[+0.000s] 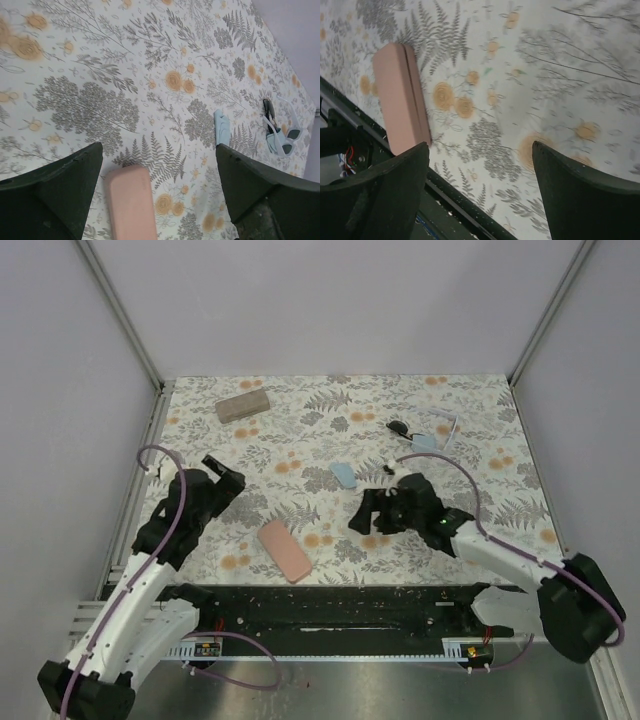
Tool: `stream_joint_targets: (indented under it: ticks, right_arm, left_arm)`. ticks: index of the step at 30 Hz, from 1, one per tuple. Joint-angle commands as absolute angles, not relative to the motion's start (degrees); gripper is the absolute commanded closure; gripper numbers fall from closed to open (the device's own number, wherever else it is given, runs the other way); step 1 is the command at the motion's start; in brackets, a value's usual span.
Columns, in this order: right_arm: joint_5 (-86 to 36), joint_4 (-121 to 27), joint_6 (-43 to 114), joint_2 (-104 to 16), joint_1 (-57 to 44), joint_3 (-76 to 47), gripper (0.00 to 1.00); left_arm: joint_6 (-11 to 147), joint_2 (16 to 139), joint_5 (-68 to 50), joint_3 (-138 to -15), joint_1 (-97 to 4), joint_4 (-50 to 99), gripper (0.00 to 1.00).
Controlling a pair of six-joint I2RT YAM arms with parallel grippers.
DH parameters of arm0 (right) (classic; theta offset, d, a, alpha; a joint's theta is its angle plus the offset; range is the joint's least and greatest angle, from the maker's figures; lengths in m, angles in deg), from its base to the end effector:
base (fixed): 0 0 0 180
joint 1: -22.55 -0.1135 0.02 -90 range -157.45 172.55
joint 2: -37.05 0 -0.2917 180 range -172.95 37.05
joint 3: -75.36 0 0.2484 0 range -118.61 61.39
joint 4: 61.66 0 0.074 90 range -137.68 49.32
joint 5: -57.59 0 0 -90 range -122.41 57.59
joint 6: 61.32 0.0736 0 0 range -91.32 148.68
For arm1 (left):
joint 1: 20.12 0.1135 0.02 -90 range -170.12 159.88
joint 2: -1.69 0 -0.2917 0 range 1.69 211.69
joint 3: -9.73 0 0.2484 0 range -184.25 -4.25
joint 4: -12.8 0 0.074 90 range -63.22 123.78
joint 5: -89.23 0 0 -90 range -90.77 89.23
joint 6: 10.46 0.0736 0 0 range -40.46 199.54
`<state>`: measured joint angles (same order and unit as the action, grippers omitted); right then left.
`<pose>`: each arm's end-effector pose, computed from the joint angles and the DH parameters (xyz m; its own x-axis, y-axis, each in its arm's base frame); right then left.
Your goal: Organize the sunglasses
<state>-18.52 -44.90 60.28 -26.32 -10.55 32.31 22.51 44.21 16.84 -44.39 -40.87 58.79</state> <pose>0.1899 0.1449 0.2003 -0.7920 0.0909 -0.6037 -0.3235 0.7761 0.5413 0.1643 -0.0384 0.2792 -0.3749 -0.7131 -0.5924 -0.3864 0.7011 -0.5993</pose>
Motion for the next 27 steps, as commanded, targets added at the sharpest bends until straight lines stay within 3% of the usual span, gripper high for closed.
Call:
stream_joint_targets:
  ticks: [1, 5, 10, 17, 27]
  right_arm:
    - [-26.58, -46.03, 57.17, -34.65, -23.03, 21.25, 0.09]
    - [-39.87, -38.65, 53.92, -45.01, -34.39, 10.35, 0.08]
    - [-32.94, -37.13, 51.01, -54.34, -38.27, 2.07, 0.05]
    - [-34.7, -34.33, 49.08, -62.6, -42.57, -6.27, 0.02]
    - [-43.83, -22.73, 48.19, -75.18, -47.5, -21.31, 0.0]
  left_arm:
    - [33.04, 41.15, 12.5, -46.52, -35.34, 61.3, 0.01]
    - [34.01, 40.89, 9.52, -49.33, -30.68, 65.27, 0.01]
    - [36.64, 40.45, 9.77, -52.5, -27.15, 68.08, 0.01]
    - [39.55, 42.73, 19.62, -57.95, -24.08, 76.87, 0.01]
    - [40.96, 39.4, 17.96, -56.11, -23.37, 76.26, 0.01]
